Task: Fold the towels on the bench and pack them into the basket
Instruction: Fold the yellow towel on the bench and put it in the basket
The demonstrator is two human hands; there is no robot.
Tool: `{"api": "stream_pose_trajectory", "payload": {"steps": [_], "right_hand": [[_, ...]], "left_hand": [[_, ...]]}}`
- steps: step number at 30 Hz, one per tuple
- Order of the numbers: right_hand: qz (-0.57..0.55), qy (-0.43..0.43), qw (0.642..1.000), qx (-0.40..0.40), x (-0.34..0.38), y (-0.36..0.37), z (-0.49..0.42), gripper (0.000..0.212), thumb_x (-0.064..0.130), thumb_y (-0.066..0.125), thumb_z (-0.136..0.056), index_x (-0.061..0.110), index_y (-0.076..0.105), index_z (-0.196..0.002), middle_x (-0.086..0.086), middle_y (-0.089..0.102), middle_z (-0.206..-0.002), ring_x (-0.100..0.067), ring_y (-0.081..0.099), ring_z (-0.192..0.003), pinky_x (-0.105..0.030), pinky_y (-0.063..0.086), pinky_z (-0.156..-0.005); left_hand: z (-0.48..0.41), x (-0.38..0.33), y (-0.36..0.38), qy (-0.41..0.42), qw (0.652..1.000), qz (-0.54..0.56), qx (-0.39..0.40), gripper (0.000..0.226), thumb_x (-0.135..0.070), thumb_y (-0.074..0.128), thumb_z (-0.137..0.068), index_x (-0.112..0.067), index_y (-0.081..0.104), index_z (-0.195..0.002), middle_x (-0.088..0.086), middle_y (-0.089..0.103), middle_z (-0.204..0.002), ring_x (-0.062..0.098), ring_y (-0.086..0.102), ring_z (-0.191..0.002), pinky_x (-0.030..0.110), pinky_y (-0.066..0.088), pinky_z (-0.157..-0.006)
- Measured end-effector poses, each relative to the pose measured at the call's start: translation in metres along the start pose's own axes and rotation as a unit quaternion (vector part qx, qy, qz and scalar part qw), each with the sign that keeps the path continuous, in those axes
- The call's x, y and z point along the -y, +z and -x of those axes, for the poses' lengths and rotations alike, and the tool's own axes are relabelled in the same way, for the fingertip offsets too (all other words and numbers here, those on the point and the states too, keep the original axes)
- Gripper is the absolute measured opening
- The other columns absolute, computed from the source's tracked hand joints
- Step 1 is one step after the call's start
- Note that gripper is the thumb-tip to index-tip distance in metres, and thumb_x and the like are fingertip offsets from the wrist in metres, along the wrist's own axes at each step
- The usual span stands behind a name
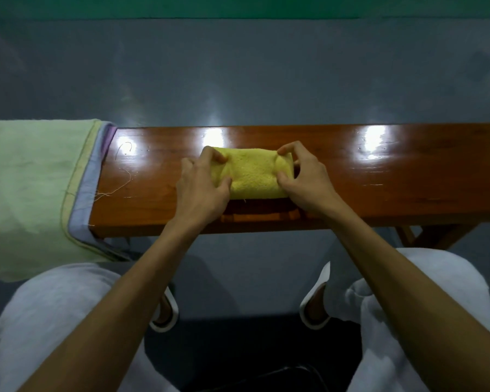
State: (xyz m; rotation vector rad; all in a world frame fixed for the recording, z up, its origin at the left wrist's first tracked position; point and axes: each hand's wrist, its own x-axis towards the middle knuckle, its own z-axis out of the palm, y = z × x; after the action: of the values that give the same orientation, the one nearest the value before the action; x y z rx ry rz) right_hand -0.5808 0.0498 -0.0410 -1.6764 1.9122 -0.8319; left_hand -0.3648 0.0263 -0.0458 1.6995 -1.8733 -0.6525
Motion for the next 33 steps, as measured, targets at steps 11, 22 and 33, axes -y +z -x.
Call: {"api": "stream_pose_trajectory", "payload": {"steps": [11,22,33], "right_hand": [[-0.053,-0.024,0.998,-0.032,-0.008,0.002,-0.005,0.031,0.012,0.066,-0.085,0.029,0.058,-0.110,-0.002,0.065,-0.093,-0.017,0.061,-0.083,-0.033,0.050,-0.067],[-0.111,-0.033,0.992,-0.058,-0.011,-0.025,0.003,0.033,0.006,0.067,-0.088,0.025,0.059,-0.114,-0.006,0.065,-0.092,-0.018,0.064,-0.079,-0.041,0.056,-0.062],[-0.120,-0.028,0.986,-0.115,-0.063,-0.107,0.031,0.032,0.012,0.068,-0.083,0.030,0.063,-0.110,0.004,0.060,-0.077,-0.008,0.056,-0.065,-0.028,0.047,-0.061]], "left_hand": [[-0.008,0.022,0.002,0.016,0.993,0.113,-0.006,0.024,-0.036,0.059,-0.088,-0.036,0.062,-0.111,0.002,0.060,-0.118,0.024,0.059,-0.108,0.048,0.053,-0.094],[-0.009,0.003,0.000,0.043,0.987,0.151,0.019,0.022,-0.032,0.057,-0.095,-0.043,0.060,-0.114,0.006,0.051,-0.126,0.025,0.056,-0.112,0.051,0.051,-0.099],[0.004,-0.072,0.040,0.129,0.972,0.193,0.045,0.025,-0.023,0.062,-0.092,-0.031,0.063,-0.116,0.007,0.056,-0.123,0.016,0.059,-0.095,0.016,0.045,-0.071]]}}
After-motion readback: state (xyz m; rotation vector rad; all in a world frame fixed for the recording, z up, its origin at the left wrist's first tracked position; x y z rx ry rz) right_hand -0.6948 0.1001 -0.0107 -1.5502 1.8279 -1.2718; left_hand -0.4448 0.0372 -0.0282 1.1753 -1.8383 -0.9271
